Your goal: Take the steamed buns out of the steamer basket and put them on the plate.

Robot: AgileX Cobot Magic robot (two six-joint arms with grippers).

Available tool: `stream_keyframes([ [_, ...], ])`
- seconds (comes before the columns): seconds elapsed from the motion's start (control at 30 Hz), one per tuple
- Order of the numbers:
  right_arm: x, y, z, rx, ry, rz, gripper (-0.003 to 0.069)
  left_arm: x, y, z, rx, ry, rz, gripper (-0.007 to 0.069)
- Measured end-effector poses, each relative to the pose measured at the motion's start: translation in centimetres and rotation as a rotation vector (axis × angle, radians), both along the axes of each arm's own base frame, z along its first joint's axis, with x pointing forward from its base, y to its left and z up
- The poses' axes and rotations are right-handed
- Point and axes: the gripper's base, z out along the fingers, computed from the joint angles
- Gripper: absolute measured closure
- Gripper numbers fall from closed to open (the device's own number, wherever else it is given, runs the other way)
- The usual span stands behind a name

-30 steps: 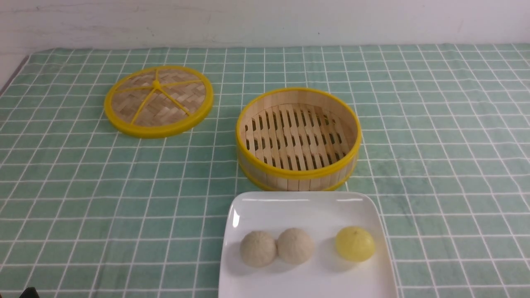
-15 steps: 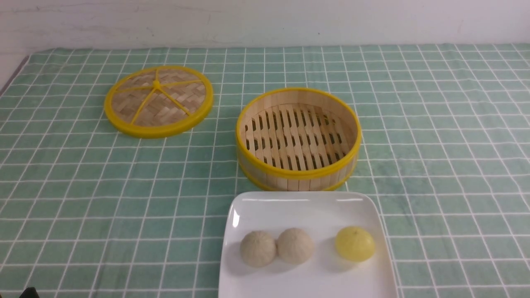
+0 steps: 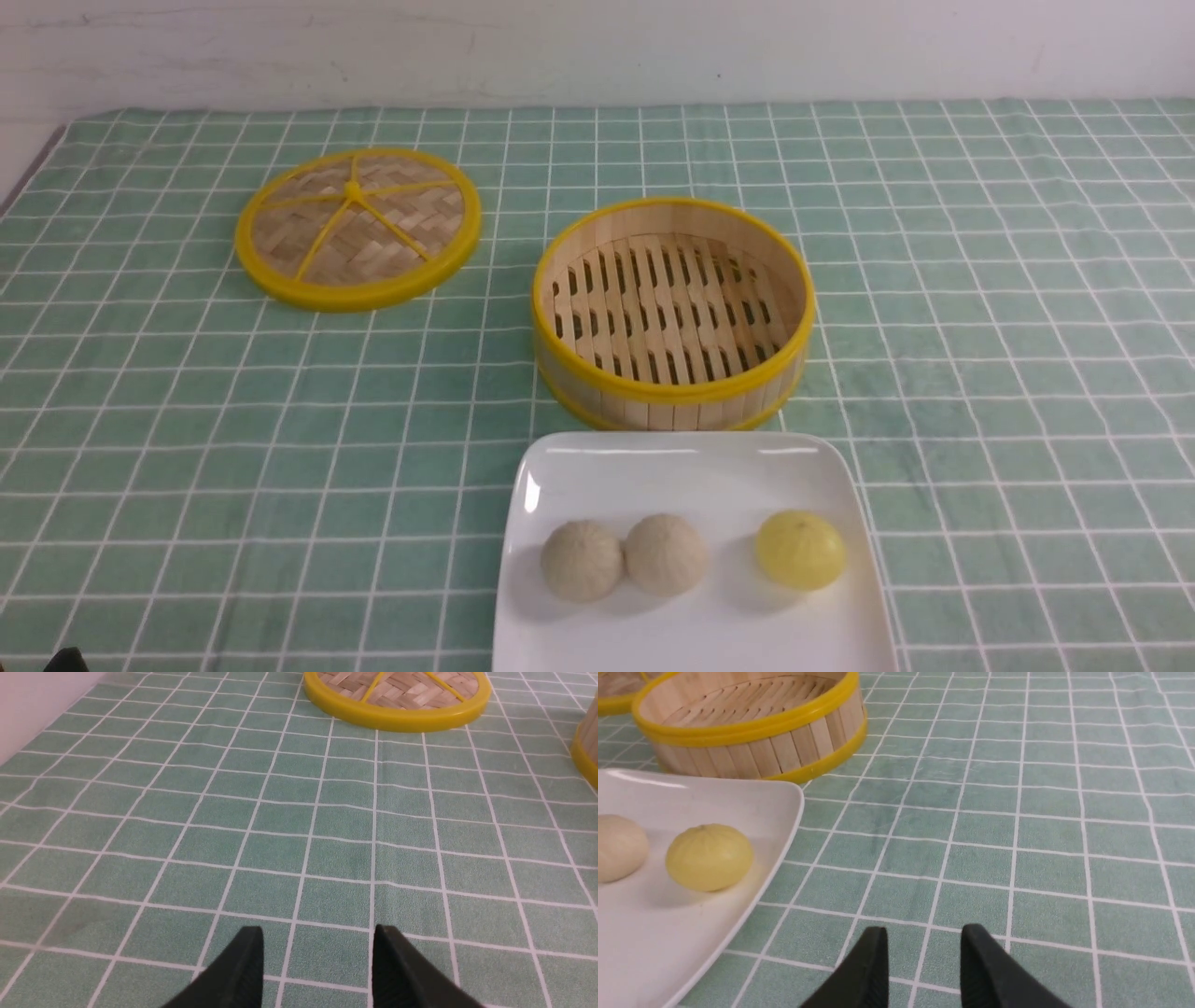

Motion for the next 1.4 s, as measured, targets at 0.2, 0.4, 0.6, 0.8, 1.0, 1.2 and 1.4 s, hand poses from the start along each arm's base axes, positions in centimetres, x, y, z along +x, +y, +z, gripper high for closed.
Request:
stream_keyframes([
  [0.2,0.0,0.0,0.0,0.035,0.01,-0.01,0.0419,0.0,0.0,0.0,0.0,0.0,0.0,0.0278],
  [0.4,0.0,0.0,0.0,0.037,0.011,-0.011,0.0419,0.0,0.0,0.0,0.0,0.0,0.0,0.0278],
  [0.6,0.0,-0.1,0.0,0.037,0.011,-0.032,0.0419,0.0,0.0,0.0,0.0,0.0,0.0,0.0278],
  [0.8,0.1,-0.6,0.0,0.049,0.012,-0.13,0.0419,0.0,0.0,0.0,0.0,0.0,0.0,0.0278],
  [1.0,0.2,-1.1,0.0,0.06,0.013,-0.229,0.0419,0.0,0.0,0.0,0.0,0.0,0.0,0.0278],
  [1.2,0.2,-1.5,0.0,0.054,0.009,-0.308,0.0419,0.0,0.0,0.0,0.0,0.0,0.0,0.0278],
  [1.4,0.2,-1.5,0.0,0.053,0.009,-0.316,0.0419,0.0,0.0,0.0,0.0,0.0,0.0,0.0278],
])
